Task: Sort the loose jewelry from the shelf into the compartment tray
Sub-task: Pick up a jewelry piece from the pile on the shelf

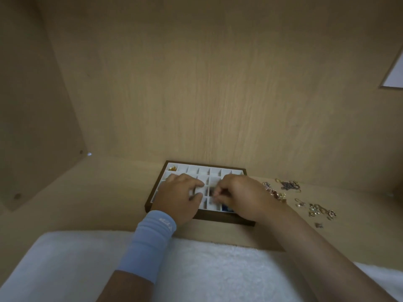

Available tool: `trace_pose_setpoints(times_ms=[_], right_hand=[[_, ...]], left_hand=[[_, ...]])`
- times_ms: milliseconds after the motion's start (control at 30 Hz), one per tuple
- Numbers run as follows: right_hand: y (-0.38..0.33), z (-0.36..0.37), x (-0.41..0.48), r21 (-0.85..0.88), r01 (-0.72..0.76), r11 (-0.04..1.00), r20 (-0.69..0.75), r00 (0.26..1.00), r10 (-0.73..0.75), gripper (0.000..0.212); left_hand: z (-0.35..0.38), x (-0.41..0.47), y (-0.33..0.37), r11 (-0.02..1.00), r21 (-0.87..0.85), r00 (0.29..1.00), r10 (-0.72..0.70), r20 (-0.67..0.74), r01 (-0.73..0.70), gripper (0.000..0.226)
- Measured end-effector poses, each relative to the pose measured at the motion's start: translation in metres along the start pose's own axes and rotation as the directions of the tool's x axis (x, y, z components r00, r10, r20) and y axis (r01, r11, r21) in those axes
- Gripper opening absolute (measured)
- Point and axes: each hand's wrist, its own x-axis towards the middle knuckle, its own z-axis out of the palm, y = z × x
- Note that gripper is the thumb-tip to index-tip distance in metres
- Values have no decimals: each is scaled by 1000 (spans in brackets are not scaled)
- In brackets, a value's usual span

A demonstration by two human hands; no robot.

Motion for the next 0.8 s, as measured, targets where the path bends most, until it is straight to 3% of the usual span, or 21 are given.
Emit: trace_pose_setpoints(times_ms=[167, 367, 600, 800], right_hand=[[-12, 4, 16, -257, 91, 962, 72, 995, -75, 11], [-13, 7, 22, -340, 67, 938, 27, 998, -61, 10], [-9, 2, 16, -224, 69, 972, 42, 997, -61, 16], [25, -30, -3, 23, -128, 992, -76, 989, 129, 17]], left_hand=[[2, -3, -1, 999, 48, 997, -1, 80, -2, 39], [3, -2, -2, 1000, 9, 997, -13, 70, 12, 39], [7, -3, 1, 1000, -4, 1000, -12, 27, 12, 39], [17, -5, 22, 990, -130, 998, 63, -7, -64, 33]])
